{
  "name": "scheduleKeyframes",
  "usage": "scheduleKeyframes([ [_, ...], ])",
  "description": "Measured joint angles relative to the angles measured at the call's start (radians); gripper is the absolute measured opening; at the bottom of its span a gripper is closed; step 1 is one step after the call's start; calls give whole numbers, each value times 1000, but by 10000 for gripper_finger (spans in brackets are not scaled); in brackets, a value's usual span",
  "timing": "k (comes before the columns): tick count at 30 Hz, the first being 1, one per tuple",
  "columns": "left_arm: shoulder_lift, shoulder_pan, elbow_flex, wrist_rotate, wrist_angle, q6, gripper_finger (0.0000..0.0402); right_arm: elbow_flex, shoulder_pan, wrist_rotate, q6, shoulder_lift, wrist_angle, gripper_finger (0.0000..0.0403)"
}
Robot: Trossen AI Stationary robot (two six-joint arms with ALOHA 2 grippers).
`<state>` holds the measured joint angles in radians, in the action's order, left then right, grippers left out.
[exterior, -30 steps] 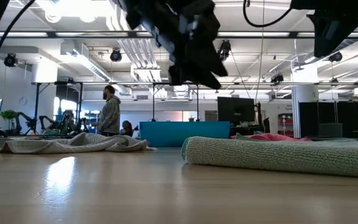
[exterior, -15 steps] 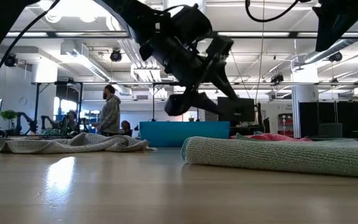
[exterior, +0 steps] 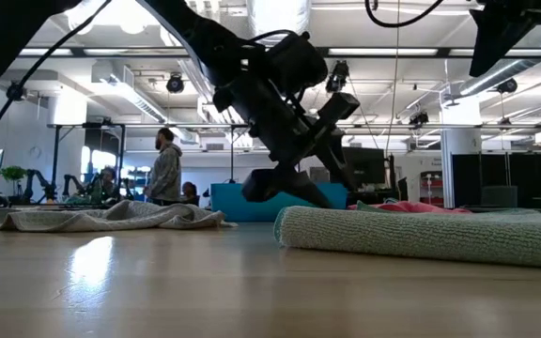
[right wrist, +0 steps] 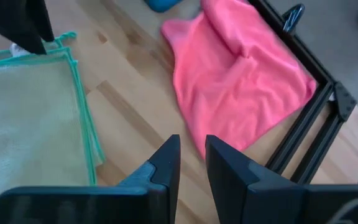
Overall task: Fold microfiber towels
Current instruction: Fold the green microfiber cloth
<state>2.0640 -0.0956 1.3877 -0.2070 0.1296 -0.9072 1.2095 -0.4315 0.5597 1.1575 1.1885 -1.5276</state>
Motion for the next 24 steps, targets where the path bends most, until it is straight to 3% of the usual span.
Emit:
scheduleKeyframes([
  [24, 9, 39, -5, 19, -2, -4, 164, 0, 0, 20, -49, 0, 9, 68],
])
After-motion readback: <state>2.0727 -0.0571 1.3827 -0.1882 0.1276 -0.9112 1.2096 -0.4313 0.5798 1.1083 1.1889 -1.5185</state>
